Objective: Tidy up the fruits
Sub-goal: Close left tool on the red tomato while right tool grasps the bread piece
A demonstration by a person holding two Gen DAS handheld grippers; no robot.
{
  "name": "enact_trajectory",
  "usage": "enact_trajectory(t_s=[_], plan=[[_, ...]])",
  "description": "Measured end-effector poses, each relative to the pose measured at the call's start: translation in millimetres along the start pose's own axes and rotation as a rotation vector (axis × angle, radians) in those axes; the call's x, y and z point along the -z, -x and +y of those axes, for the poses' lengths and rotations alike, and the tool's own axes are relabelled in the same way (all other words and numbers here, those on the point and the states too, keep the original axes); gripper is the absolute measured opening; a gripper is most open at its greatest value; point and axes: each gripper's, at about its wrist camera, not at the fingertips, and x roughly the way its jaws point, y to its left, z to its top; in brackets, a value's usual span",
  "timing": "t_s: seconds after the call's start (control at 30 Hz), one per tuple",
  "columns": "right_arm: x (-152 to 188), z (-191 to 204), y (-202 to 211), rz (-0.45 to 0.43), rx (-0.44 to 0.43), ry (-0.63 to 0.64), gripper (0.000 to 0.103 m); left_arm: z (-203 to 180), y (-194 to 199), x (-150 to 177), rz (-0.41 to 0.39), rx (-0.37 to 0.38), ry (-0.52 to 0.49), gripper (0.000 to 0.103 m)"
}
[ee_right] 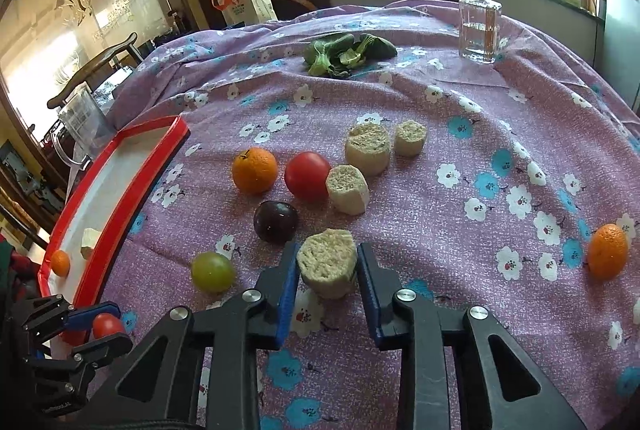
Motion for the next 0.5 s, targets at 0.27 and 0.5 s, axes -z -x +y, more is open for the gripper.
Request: enact_trajectory(t_s=[0.27,0.5], plan=[[12,9,28,-0.02,-0.037,-0.016,0.028,3,22,6,-0.042,0.013,0.031,0.034],[16,24,55,-0.054,-0.067,-0.003,0.028,8,48,13,-0.084,-0.004,0.054,0.034]])
